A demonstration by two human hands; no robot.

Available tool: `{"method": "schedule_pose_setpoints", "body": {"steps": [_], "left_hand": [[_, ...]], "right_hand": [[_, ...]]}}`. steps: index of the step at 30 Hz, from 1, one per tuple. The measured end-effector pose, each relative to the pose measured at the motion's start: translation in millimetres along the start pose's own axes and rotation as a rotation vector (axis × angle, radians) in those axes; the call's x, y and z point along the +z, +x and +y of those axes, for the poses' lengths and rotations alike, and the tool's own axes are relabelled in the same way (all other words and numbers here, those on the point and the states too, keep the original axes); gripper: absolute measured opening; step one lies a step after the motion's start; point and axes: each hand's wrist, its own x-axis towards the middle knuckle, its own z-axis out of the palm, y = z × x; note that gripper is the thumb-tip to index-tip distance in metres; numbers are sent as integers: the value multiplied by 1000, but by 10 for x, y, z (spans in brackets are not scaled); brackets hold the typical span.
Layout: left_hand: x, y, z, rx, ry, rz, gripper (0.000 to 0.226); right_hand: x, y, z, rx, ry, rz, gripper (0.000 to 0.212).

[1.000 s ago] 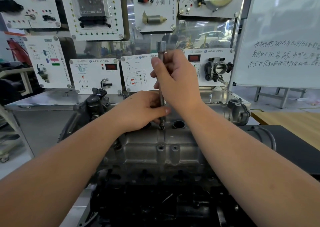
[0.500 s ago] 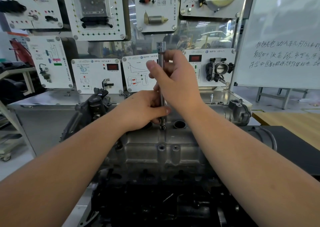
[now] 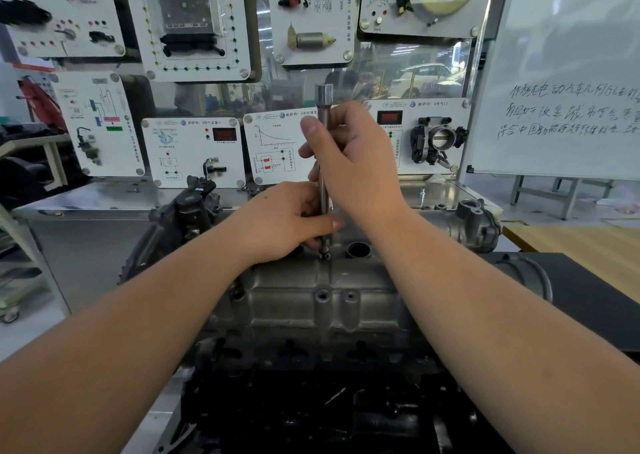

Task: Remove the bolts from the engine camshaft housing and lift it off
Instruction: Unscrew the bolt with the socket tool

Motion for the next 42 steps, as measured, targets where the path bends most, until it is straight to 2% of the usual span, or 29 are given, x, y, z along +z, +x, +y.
{"method": "schedule_pose_setpoints", "body": {"steps": [2,4,6,9,11,14,16,18,20,22,27,29,31,33,36,39,42], "left_hand": [[0,-8,2,13,-39,-7,22],[-5,-22,6,24,-87,-19,2],[-3,-23,11,29,-103,-25,12],[-4,-17,4,9,-62,-9,5],[5,-5,2,3,-27,-1,19],[12,-8,14,-9,-43,1,30],[14,-10,16,-2,-73,-5,23],[5,-23,14,15,-100,-14,6],[0,-29,19,22,-93,-20,10],[-5,-28,9,8,-90,-8,4],[0,-16,20,-7,-40,6,24],[2,-20,24,0,-37,-6,21],[-8,-34,26,23,-89,-22,2],[-11,-42,27,29,-122,-36,15],[-12,-31,18,7,-83,-27,3],[-4,-15,17,-8,-36,-4,21],[-2,-16,21,-1,-51,-10,29]], "right_hand": [[0,2,-12,2,-11,4,15],[4,4,-23,1,-36,-9,18],[2,5,-30,4,-17,-23,19],[2,1,-16,-7,-9,-37,14],[5,1,1,-8,-30,-35,9],[5,9,32,-33,-72,-4,17],[6,4,17,-31,-59,4,20],[11,1,18,-3,-51,-15,27],[17,5,28,17,-60,-46,35],[19,12,34,18,-63,-57,40],[4,6,21,-9,-72,-36,8],[1,5,14,-3,-61,-36,9],[4,3,-6,-2,-53,-49,18],[9,2,-15,1,-30,-72,22],[10,1,-13,3,-3,-92,19],[0,-1,-8,-7,-23,-75,6],[-11,-4,-10,-28,-70,-37,10]]}}
